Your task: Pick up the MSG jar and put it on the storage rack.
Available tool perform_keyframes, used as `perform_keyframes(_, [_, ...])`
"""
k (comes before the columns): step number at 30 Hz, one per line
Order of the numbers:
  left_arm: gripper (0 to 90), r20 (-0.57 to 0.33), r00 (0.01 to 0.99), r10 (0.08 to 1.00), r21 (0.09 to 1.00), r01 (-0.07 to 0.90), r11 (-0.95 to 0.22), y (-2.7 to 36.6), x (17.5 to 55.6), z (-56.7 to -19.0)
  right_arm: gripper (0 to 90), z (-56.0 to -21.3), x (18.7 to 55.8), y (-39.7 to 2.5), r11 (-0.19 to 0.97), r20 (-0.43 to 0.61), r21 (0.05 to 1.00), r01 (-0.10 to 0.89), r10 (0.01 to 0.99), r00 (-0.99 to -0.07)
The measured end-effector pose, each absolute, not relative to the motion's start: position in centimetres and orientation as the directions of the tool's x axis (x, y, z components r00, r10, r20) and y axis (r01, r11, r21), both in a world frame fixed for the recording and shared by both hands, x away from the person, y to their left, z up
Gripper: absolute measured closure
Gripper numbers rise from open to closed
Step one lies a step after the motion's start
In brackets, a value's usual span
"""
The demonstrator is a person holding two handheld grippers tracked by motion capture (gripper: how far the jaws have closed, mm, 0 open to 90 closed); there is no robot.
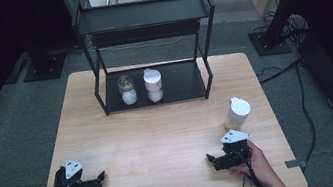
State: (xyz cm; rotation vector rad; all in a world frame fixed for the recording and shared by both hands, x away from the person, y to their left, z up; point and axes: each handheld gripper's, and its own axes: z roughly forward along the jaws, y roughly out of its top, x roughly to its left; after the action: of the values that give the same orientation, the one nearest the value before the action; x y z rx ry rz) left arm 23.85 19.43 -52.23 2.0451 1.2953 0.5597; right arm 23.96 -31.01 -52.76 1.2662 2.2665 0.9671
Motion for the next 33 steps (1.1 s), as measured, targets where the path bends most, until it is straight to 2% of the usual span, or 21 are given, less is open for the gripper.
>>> perform_keyframes(33, [0.0, 0.014, 0.422, 0.907, 0.713, 0.632, -0.305, 19.4, 23.8, -52.2, 0.0, -52.8, 21.9, -37.3, 0.273, 0.015, 0.716, 0.642, 0.914, -0.405])
